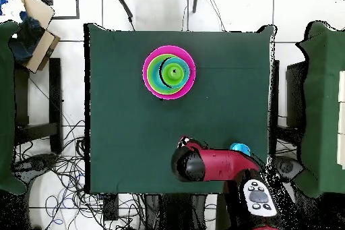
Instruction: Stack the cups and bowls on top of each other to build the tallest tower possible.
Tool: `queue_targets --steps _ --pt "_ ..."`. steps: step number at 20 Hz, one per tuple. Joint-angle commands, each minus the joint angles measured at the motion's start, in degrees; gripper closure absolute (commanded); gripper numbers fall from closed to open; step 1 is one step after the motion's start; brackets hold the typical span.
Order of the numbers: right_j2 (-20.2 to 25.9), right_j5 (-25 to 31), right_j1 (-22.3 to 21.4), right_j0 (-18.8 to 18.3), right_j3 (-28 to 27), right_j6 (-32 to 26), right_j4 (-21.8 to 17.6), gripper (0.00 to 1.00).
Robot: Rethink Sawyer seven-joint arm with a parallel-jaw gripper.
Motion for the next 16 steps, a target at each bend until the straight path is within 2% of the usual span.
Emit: queue_targets --steps 1,9,12,16 --pt "-1.5 -1.1 2.2 3.2 1.9 5.2 -1.2 0.00" --pt "-6.3 -0.3 3.2 6.0 1.1 5.4 -1.2 0.00" --pt "-8.3 -2.3 4.6 7.2 0.8 5.6 -1.8 0.00" --pt "-8.5 -4.8 6.7 7.3 0.6 5.7 -1.5 0.00"
